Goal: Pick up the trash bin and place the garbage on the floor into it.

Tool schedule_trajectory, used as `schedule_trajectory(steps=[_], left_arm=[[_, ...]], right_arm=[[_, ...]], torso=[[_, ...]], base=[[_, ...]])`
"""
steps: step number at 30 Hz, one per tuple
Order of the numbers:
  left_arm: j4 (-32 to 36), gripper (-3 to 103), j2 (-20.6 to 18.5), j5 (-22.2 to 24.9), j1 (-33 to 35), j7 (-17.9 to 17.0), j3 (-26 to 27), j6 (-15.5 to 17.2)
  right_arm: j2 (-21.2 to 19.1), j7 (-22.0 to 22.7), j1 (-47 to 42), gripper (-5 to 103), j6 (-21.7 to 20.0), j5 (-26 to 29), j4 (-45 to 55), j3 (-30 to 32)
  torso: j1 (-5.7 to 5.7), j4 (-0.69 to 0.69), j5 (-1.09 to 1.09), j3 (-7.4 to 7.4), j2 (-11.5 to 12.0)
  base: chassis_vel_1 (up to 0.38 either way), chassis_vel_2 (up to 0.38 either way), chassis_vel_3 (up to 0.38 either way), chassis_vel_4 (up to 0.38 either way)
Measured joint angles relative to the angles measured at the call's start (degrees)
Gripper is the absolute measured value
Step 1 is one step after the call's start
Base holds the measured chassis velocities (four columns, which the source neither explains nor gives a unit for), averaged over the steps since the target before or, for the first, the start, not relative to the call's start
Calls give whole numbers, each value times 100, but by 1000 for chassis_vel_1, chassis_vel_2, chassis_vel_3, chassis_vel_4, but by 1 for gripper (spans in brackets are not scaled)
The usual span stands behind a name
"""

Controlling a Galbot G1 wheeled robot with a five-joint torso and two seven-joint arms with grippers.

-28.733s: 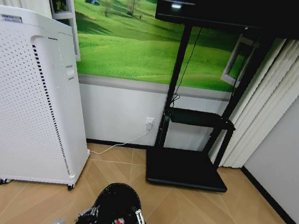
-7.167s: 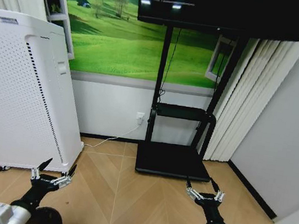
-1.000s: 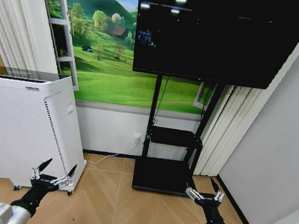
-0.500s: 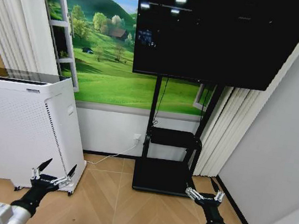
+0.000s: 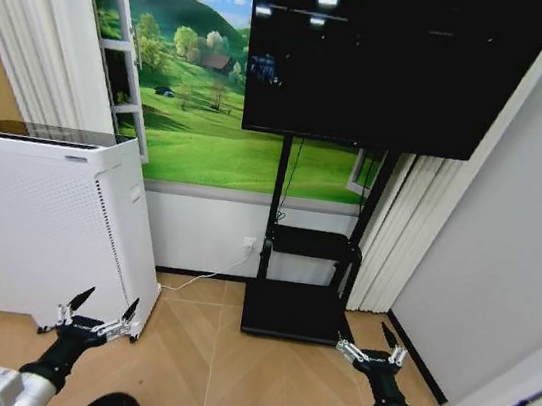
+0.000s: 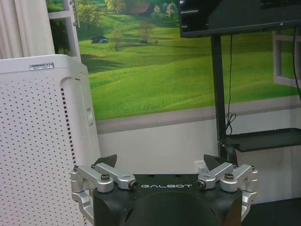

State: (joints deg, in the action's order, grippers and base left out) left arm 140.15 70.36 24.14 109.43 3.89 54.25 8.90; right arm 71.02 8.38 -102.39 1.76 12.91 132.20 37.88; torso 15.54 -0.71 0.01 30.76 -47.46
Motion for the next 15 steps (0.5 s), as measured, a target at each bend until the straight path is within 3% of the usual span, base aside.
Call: schedule_trajectory(steps=[3,4,12,13,15], left_arm=[[0,100,0,0,0,0,0,0],[0,100,0,0,0,0,0,0],[0,100,-1,0,0,0,1,1],[0,100,0,0,0,-1,0,1],[0,100,-1,0,1,-1,1,1]], right_arm=[[0,0,-1,100,0,0,0,0],[0,0,0,100,0,0,1,0],[0,0,0,100,0,0,1,0],[0,0,-1,100,0,-1,1,0],[0,-1,0,100,0,0,1,0]], torso=[[-3,1,-7,-3,4],[-4,1,2,-5,9],[-7,-1,2,-10,17],[-10,0,-9,-12,17],[-10,0,2,-11,18]], base=[[284,-265,-262,275],[289,-257,-295,298],[326,-327,-343,321],[356,-382,-371,369],[401,-382,-377,368]])
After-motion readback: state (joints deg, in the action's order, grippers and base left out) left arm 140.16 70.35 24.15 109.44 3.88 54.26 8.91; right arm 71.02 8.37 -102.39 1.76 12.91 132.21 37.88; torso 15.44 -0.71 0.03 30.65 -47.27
